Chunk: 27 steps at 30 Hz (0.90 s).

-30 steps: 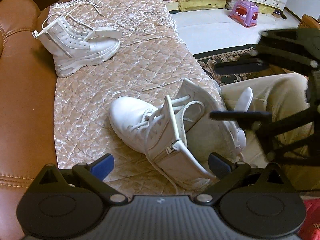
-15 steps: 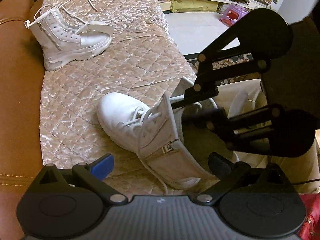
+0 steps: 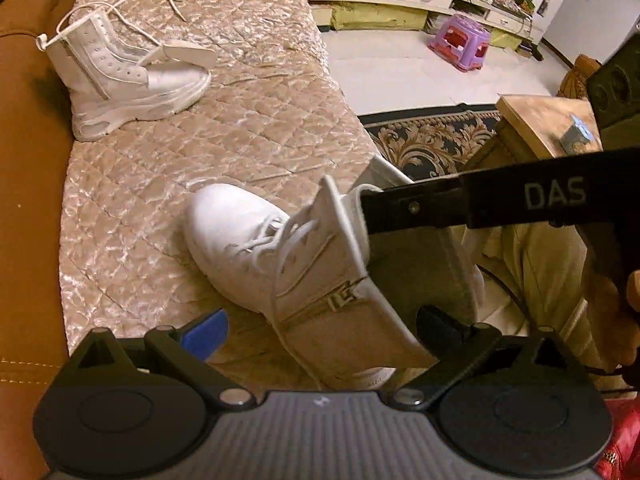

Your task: Lace up shoes with both hands

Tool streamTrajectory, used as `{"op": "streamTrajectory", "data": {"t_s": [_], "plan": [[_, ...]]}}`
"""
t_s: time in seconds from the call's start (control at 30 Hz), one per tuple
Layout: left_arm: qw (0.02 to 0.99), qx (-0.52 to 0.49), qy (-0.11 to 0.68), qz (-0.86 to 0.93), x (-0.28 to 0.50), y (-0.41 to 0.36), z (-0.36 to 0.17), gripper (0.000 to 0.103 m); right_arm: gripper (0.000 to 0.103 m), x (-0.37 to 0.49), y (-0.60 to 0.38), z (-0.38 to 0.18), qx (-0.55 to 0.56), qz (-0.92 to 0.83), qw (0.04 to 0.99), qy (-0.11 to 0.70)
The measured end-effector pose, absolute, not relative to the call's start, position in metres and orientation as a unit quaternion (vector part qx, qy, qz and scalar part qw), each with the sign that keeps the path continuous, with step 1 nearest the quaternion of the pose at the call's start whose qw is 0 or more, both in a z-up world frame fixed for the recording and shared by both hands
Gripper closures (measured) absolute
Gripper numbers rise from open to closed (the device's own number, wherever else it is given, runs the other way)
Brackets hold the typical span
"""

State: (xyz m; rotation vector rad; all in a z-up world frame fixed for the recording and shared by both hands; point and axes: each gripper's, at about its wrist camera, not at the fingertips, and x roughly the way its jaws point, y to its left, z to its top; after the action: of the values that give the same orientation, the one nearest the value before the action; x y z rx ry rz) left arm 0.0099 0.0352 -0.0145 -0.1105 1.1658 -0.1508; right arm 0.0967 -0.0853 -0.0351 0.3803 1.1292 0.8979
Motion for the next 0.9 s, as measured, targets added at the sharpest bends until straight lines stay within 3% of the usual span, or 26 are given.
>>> {"op": "streamTrajectory", "data": {"t_s": [0.2, 0.33, 0.37, 0.4, 0.47, 0.7, 0.83, 0.9], "plan": [[0.833, -0.062, 0.544, -0.085, 0.010, 0.043, -0.012, 0.000, 0.091, 0.102, -0.083, -0.032, 0.189, 0.373, 0.729, 0.542], [0.836, -0.045, 0.539, -0.091, 0.007, 0.049, -0.004, 0.000, 0.084, 0.088, -0.090, -0.006, 0.149, 0.390, 0.754, 0.507], [0.837, -0.044, 0.536, -0.096, 0.006, 0.051, -0.001, 0.000, 0.076, 0.083, -0.094, 0.005, 0.139, 0.391, 0.769, 0.486], [0.838, -0.044, 0.533, -0.103, 0.004, 0.053, 0.001, 0.000, 0.061, 0.080, -0.098, 0.014, 0.130, 0.390, 0.780, 0.471], [0.840, -0.047, 0.529, -0.114, -0.001, 0.058, 0.004, 0.000, 0.045, 0.080, -0.101, 0.022, 0.111, 0.385, 0.788, 0.468], [0.835, -0.114, 0.526, -0.111, -0.017, 0.086, -0.002, 0.000, 0.045, 0.063, -0.069, 0.014, -0.042, 0.420, 0.773, 0.474], [0.839, -0.115, 0.523, -0.094, -0.018, 0.096, -0.002, 0.000, 0.045, 0.061, -0.056, 0.004, -0.053, 0.430, 0.758, 0.487], [0.830, -0.108, 0.540, -0.093, -0.017, 0.097, -0.013, 0.000, 0.071, 0.058, -0.046, -0.001, -0.105, 0.441, 0.756, 0.472]]}}
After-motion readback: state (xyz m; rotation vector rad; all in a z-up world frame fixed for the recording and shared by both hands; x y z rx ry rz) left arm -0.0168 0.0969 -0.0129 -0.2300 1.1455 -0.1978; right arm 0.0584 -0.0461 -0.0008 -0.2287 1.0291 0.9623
